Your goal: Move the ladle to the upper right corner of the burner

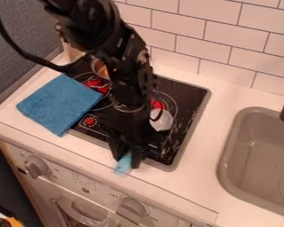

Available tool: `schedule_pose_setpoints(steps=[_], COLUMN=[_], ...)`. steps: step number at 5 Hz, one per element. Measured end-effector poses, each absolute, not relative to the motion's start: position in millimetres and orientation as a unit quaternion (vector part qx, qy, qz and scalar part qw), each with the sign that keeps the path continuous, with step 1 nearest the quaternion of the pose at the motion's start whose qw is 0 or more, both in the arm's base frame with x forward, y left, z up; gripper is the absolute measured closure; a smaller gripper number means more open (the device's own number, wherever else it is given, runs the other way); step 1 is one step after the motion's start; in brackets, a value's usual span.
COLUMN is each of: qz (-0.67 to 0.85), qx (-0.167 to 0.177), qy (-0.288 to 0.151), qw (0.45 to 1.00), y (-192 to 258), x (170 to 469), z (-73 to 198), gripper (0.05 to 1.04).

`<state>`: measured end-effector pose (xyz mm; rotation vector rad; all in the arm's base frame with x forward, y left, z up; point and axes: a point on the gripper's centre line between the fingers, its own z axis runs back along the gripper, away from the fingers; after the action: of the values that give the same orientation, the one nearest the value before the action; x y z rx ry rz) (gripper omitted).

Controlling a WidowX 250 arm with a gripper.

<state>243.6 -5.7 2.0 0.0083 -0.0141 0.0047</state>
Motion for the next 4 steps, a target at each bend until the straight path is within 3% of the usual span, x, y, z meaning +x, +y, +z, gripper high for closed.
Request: schedule_pose_setpoints(steps=[1,3,4], qz=[-0.004,0.002,-0.003], qx=[0.018,0.019,0.006], qy=[0.003,0.013,-0.012], qw=[1.0,1.0,1.0], y=[-5.7,-11.4,-22.2], x=[243.1,243.2,258.6], z=[2.2,5.9,25.6], gripper=[0.755,0.755,0.756])
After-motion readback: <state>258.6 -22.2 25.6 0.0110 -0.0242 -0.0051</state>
